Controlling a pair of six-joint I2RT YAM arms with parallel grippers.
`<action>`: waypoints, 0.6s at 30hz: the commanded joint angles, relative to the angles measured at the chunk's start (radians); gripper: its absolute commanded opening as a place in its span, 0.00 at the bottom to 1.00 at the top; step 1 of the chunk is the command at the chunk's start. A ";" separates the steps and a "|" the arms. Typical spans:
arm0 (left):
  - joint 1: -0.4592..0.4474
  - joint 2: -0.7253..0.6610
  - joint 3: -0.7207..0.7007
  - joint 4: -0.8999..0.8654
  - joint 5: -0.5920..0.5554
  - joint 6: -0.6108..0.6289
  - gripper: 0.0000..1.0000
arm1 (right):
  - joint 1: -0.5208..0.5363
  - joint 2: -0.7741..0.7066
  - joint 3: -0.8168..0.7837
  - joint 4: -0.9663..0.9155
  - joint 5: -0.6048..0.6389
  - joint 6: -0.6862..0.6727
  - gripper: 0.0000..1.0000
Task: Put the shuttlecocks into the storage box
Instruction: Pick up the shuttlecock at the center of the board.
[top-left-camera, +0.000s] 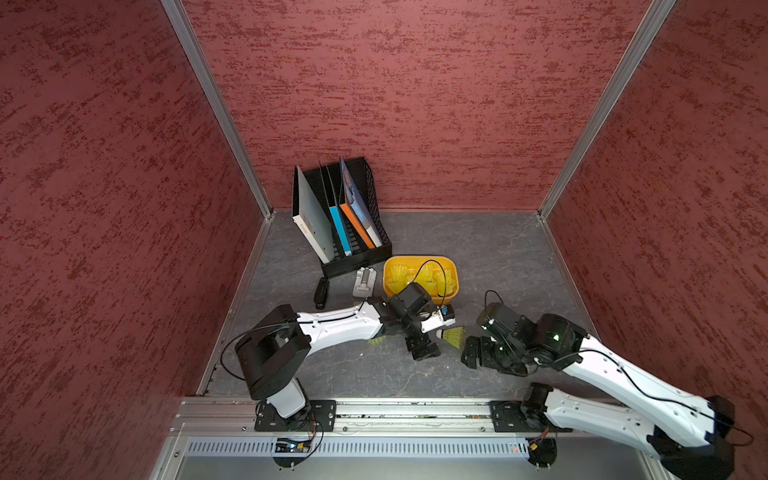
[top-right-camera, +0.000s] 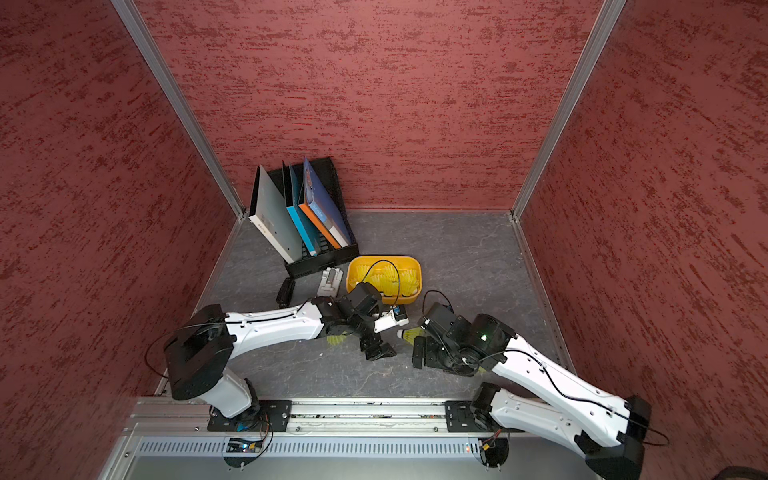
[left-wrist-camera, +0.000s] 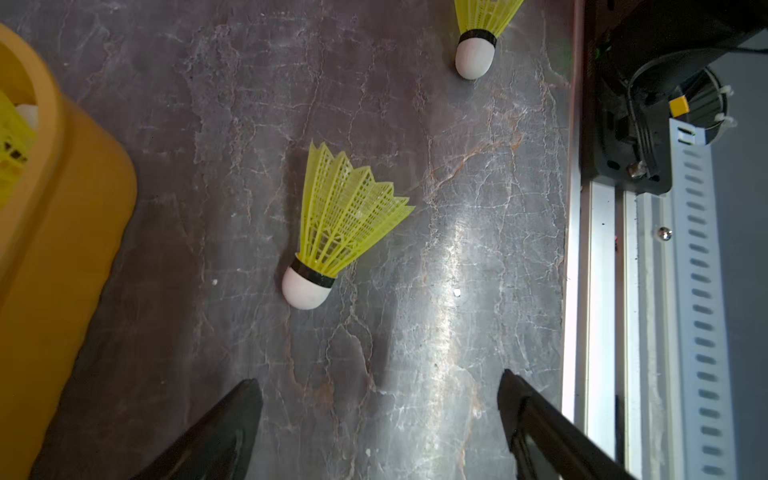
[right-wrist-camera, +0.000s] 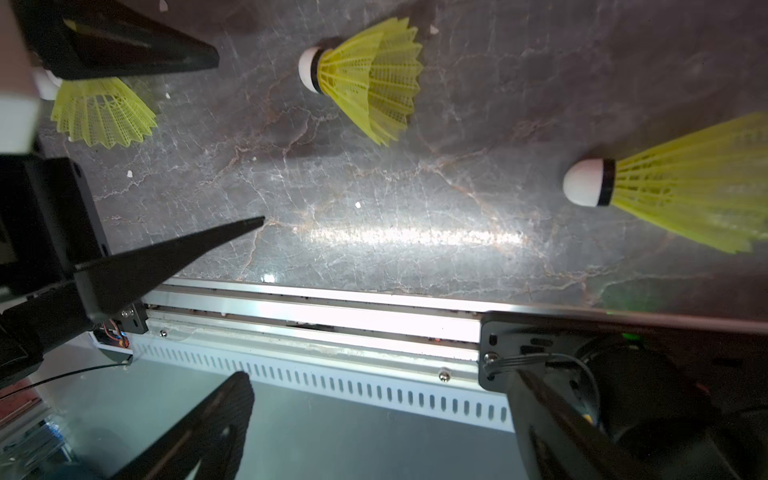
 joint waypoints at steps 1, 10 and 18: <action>-0.005 0.029 0.028 0.065 -0.010 0.092 0.93 | 0.005 -0.029 -0.024 -0.029 -0.058 0.059 0.99; 0.003 0.123 0.064 0.106 0.014 0.155 0.92 | -0.091 -0.094 -0.115 0.112 -0.113 0.158 0.98; 0.039 0.170 0.124 0.080 0.037 0.200 0.90 | -0.241 -0.109 -0.180 0.234 -0.167 0.190 0.98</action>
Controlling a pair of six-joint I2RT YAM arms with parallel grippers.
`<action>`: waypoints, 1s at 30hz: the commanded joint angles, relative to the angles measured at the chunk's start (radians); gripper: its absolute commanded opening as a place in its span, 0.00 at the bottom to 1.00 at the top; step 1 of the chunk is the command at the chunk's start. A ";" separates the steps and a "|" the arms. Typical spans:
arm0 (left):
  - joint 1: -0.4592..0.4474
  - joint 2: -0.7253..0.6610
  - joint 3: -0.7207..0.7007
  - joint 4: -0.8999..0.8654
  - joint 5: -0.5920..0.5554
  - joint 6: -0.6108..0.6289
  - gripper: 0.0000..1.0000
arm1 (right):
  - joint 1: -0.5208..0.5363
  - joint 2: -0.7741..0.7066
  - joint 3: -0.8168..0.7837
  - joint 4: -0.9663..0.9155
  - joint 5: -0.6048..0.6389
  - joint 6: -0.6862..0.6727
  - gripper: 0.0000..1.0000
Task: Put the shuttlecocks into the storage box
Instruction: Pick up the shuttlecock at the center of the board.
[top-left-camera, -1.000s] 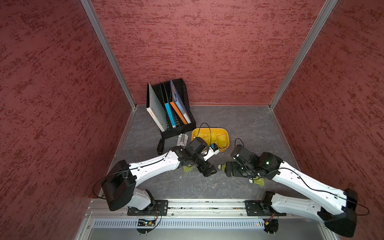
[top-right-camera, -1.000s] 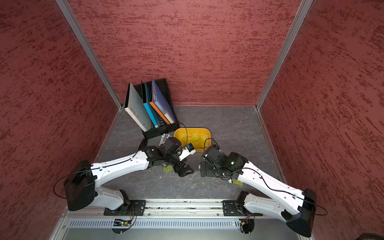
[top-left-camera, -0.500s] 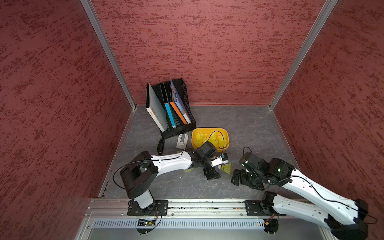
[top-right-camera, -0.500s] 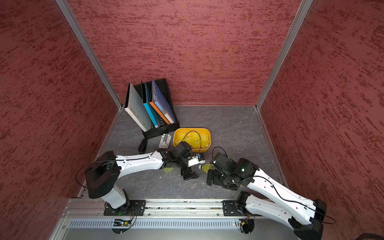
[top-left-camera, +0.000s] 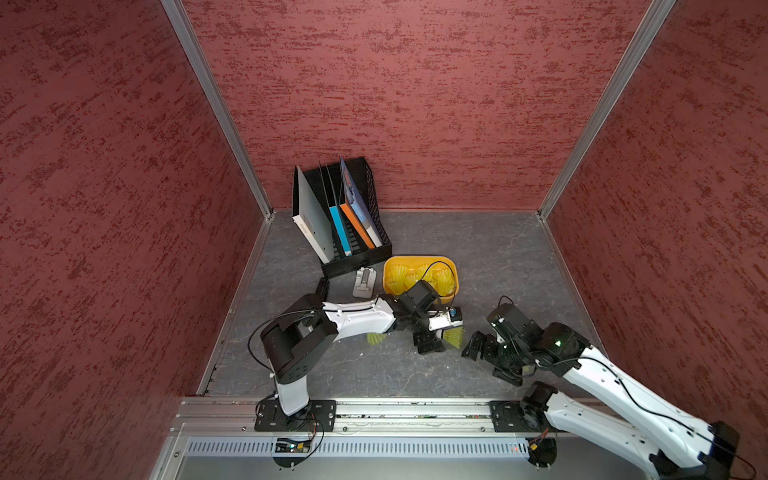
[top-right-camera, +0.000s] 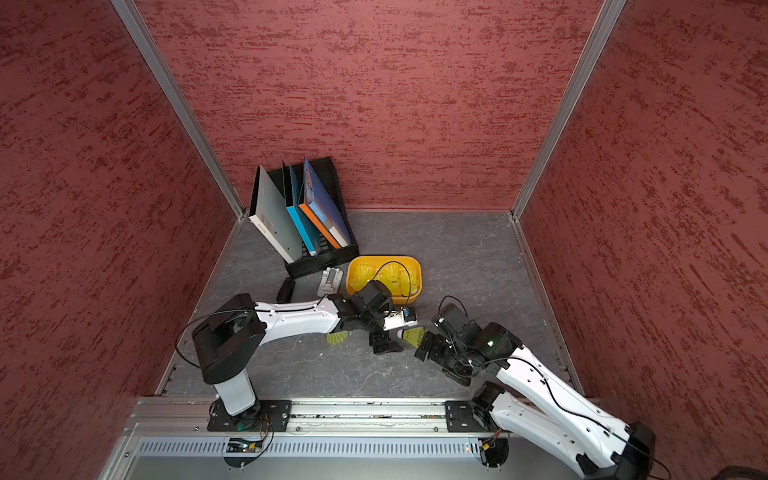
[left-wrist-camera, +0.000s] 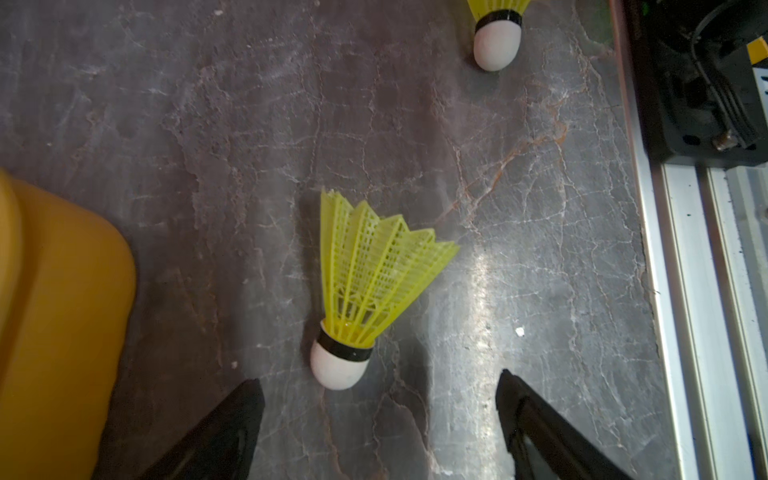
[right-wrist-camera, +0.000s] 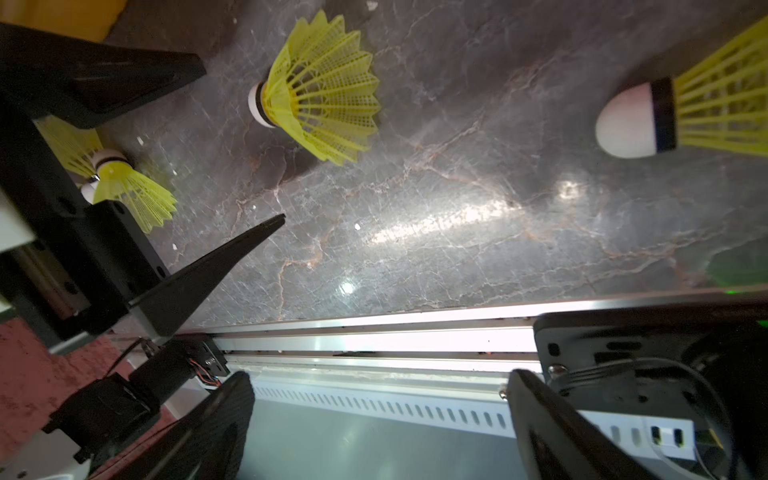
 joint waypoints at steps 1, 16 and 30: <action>0.018 0.021 0.047 -0.008 0.026 0.059 0.90 | -0.045 -0.006 0.015 0.060 -0.034 0.019 0.98; 0.000 0.077 0.082 -0.100 -0.034 0.180 0.76 | -0.077 -0.044 0.046 -0.013 -0.042 0.025 0.97; -0.017 0.165 0.146 -0.109 -0.077 0.165 0.64 | -0.077 -0.018 0.076 0.008 -0.045 0.027 0.98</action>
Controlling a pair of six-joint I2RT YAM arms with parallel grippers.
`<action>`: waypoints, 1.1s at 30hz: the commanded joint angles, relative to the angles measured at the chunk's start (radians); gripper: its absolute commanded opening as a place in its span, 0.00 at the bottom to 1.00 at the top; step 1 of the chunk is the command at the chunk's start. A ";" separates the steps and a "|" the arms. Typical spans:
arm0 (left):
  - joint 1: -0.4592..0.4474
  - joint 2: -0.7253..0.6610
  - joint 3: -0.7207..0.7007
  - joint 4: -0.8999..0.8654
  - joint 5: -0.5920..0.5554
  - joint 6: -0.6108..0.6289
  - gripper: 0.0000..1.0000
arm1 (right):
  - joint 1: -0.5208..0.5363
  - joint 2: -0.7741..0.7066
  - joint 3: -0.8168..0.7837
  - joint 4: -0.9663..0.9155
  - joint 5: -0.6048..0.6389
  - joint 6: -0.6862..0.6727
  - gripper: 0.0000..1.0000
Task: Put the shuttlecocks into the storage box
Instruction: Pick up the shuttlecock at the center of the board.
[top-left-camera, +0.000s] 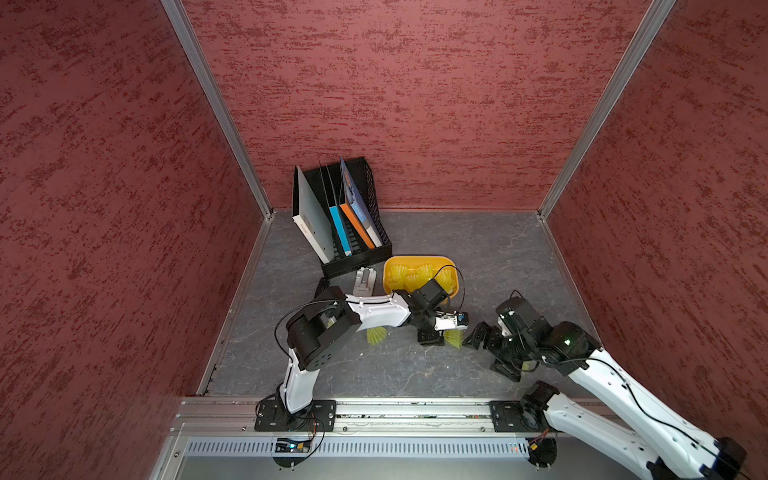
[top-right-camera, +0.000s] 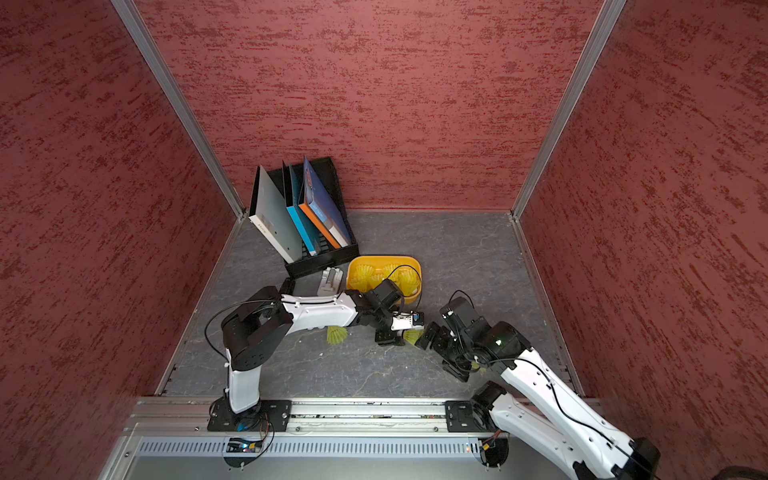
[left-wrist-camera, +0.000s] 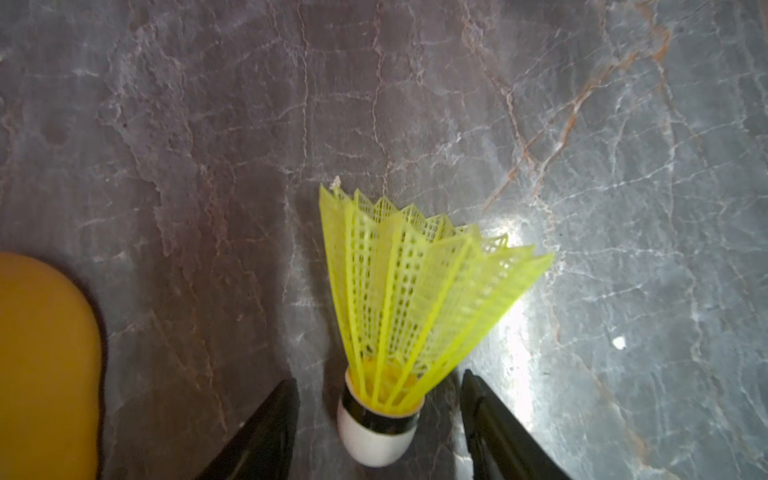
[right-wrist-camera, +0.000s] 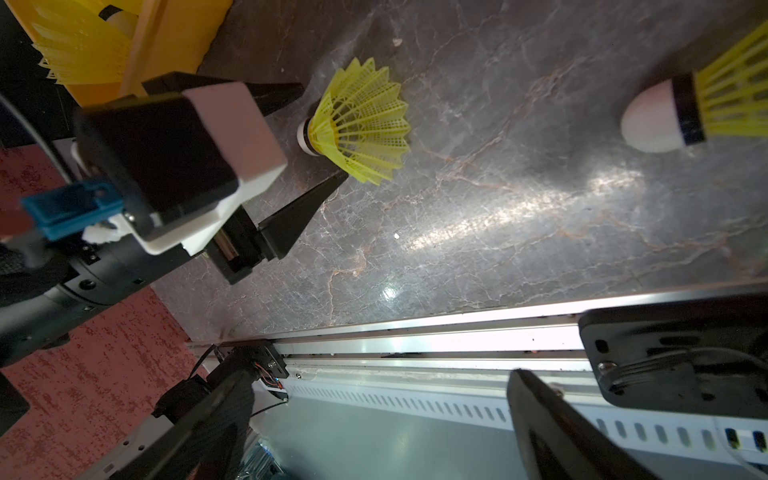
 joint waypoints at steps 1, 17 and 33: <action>-0.002 0.002 0.004 -0.009 -0.014 0.010 0.63 | -0.005 0.001 0.034 -0.002 -0.002 -0.010 0.98; -0.018 0.025 0.007 -0.009 -0.006 -0.003 0.46 | -0.005 -0.008 0.030 -0.008 0.000 -0.014 0.98; -0.032 0.009 -0.007 -0.007 -0.018 -0.022 0.24 | -0.005 -0.011 0.032 -0.006 0.010 -0.023 0.98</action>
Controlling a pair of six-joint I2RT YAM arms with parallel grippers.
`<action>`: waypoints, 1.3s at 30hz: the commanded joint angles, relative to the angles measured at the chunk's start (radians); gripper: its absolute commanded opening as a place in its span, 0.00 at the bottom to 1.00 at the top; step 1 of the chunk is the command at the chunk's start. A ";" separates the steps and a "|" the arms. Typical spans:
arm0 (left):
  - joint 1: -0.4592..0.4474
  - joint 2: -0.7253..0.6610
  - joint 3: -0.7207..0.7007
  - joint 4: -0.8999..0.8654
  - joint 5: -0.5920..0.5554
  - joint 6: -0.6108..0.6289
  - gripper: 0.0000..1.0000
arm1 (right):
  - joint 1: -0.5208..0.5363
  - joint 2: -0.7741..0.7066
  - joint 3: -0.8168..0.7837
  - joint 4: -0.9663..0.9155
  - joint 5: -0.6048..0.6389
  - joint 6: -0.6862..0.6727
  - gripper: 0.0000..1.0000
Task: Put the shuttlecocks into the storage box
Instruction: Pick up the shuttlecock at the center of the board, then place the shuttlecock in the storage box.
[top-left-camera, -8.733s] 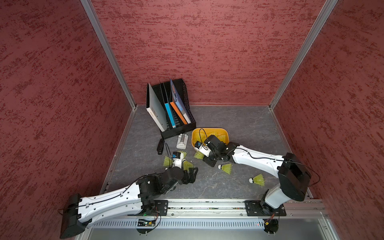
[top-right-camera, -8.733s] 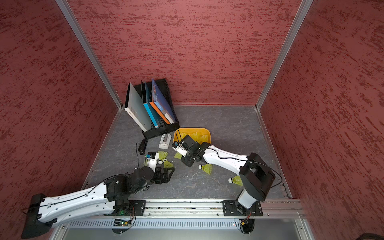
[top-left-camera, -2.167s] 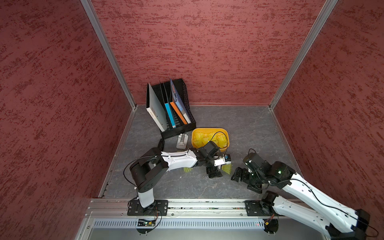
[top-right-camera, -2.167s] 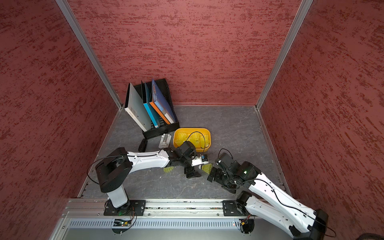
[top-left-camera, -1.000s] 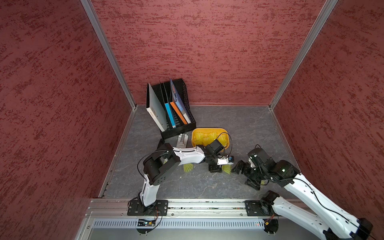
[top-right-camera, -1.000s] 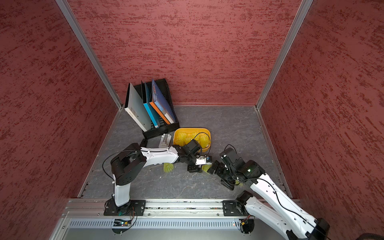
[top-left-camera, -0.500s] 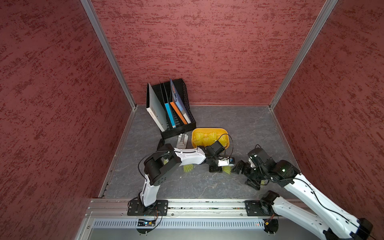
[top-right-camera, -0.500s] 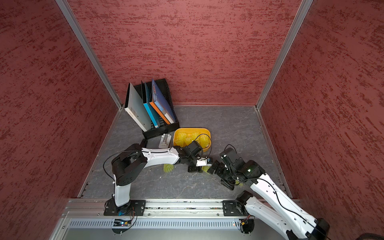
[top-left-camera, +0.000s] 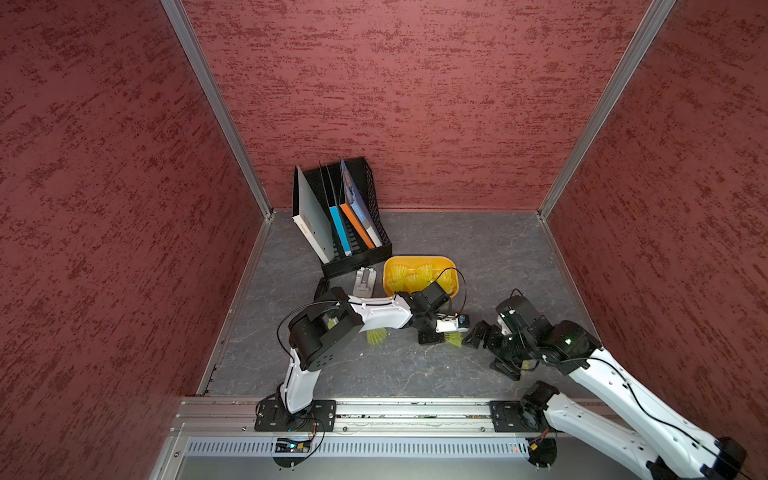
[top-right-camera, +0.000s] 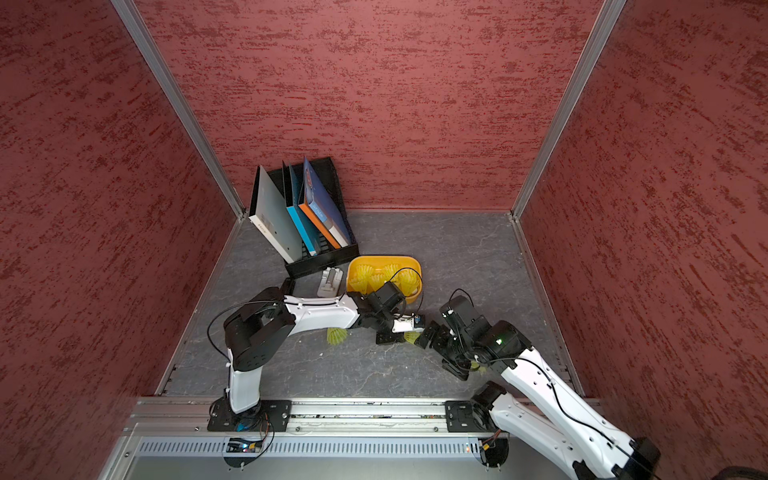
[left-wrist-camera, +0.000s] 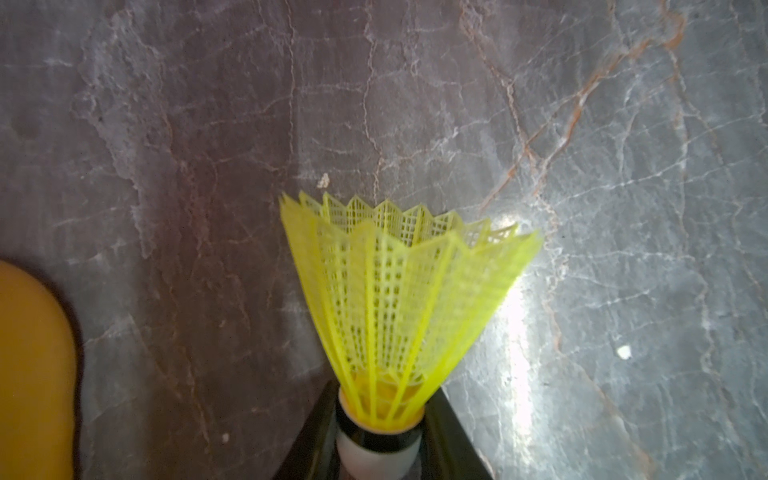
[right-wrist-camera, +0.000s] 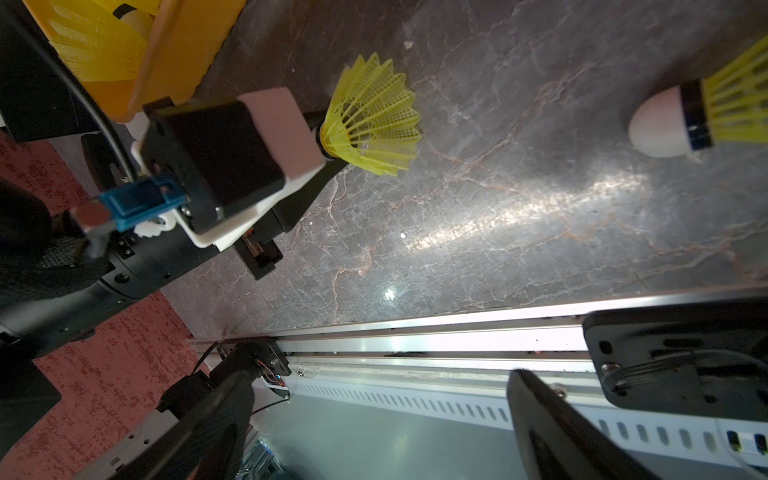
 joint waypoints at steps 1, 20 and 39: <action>-0.013 -0.006 -0.006 -0.009 -0.003 -0.012 0.24 | -0.005 -0.008 0.028 -0.005 0.013 -0.018 0.98; 0.045 -0.289 -0.021 0.019 0.018 -0.393 0.23 | -0.011 0.047 0.380 0.086 0.210 -0.318 0.98; 0.367 -0.452 -0.121 0.062 -0.046 -1.087 0.24 | -0.070 0.477 0.444 0.399 0.093 -0.447 0.98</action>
